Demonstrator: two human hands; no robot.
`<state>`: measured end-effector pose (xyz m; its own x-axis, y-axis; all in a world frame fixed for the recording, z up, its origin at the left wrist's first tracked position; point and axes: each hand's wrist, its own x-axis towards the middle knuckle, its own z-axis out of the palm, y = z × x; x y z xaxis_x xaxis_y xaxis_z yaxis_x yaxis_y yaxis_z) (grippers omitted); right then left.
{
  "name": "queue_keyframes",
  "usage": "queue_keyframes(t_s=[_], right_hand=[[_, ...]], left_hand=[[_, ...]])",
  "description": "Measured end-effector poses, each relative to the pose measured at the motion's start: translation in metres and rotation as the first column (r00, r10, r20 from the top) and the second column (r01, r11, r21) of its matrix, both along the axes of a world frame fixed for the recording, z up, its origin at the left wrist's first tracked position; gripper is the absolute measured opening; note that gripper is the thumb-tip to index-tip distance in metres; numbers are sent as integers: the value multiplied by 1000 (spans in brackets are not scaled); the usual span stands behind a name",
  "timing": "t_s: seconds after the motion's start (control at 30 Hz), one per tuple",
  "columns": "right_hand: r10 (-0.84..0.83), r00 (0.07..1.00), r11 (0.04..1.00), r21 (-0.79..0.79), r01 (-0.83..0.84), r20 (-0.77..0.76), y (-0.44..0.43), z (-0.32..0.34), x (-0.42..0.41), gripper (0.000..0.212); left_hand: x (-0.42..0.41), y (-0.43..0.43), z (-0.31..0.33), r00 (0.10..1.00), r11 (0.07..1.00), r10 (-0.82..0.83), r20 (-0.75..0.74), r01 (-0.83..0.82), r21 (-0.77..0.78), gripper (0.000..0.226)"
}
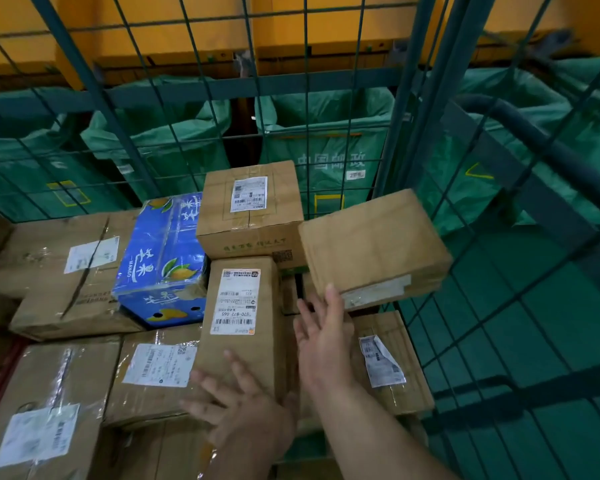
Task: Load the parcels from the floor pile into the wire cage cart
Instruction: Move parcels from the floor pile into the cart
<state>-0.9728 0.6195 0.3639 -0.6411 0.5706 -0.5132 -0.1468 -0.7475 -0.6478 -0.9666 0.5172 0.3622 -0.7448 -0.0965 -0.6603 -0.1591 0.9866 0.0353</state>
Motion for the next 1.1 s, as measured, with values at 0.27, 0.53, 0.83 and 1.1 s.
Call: queue_keyframes(t_s=[0.27,0.53,0.83,1.1], right_hand=[[92,937,982,128,-142,336,28,21,-41,81],[267,876,927,141,-347,401,64,22,-52,67],[388,703,830,106,-547,596,120,34,-94,65],[224,787,750,413,-516,575,114,-7,-124,47]], left_hand=[[-1,1,-2,1000,1000,-10,4,10,11,128],[-2,0,-8,1000,1000,-24,5,24,16,123],[-3,0,-12,999,999,-40,-30,41,30,123],[-4,1,-25,998,1000,-27,-63,27,7,123]])
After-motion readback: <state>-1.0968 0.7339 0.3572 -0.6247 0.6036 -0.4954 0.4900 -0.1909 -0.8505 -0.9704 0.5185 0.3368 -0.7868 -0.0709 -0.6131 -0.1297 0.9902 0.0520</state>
